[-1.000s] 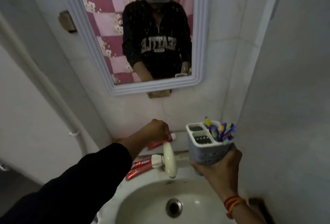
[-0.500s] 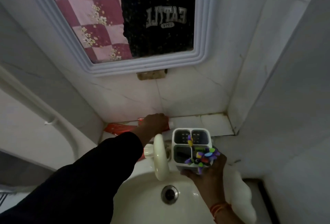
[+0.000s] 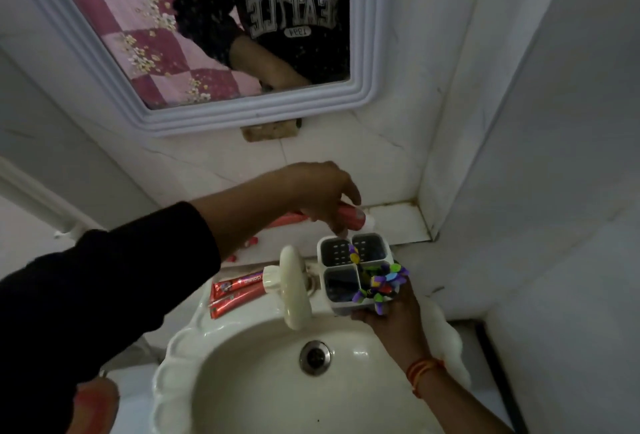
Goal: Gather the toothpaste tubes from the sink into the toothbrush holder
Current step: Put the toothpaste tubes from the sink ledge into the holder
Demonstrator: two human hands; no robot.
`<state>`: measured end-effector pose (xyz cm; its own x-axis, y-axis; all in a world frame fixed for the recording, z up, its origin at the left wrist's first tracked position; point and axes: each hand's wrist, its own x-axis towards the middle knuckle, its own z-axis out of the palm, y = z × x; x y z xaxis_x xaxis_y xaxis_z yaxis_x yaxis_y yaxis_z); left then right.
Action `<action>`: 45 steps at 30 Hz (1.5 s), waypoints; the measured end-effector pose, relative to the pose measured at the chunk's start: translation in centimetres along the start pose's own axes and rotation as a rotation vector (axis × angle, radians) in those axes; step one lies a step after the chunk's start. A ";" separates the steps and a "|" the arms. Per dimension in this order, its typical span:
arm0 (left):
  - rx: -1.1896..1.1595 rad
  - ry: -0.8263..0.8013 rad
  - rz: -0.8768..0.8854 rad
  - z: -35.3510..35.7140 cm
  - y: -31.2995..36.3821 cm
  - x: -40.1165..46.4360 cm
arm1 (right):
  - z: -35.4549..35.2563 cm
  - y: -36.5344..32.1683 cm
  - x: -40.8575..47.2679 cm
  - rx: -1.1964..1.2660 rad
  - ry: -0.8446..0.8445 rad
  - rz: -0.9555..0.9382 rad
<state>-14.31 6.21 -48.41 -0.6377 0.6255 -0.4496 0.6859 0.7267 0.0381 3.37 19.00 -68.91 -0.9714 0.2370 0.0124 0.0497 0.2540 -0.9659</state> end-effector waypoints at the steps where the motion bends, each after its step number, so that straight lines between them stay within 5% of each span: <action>1: 0.052 -0.019 -0.001 -0.8 1.1 -0.2 | -0.1 -0.1 -0.1 0.018 -0.010 -0.011; 6: 0.196 -0.143 -0.016 -0.8 5.7 1.2 | 0.0 -0.3 0.0 -0.011 -0.017 -0.023; 16: -0.938 0.013 -0.248 1.1 -1.2 0.4 | 0.1 0.5 0.1 0.009 -0.016 0.077; 18: -0.841 0.095 -0.335 3.6 -4.3 1.0 | 0.1 0.9 0.2 -0.001 0.005 0.083; 22: -0.251 0.096 -0.355 9.3 -8.3 2.4 | 0.1 1.7 0.4 0.002 -0.006 0.116; 32: 0.206 0.168 -0.208 14.4 -8.4 4.4 | 0.1 2.5 0.8 0.095 -0.042 0.155; 35: 0.206 0.267 -0.134 13.7 -8.2 4.3 | 0.1 1.7 0.7 0.161 -0.053 0.168; 37: -0.002 0.277 -0.086 11.7 -7.1 3.9 | 0.2 1.3 0.6 0.174 -0.054 0.171; 41: -0.213 0.109 0.037 4.9 -4.0 1.7 | 0.1 0.2 0.3 0.160 -0.052 0.145; 45: -0.064 -0.076 0.032 0.3 -1.0 -0.1 | -0.2 0.3 0.3 0.177 -0.054 0.172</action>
<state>-14.78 5.33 -48.70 -0.5855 0.6270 -0.5139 0.6803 0.7248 0.1092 3.16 19.36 -69.09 -0.9636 0.2104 -0.1650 0.1782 0.0451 -0.9830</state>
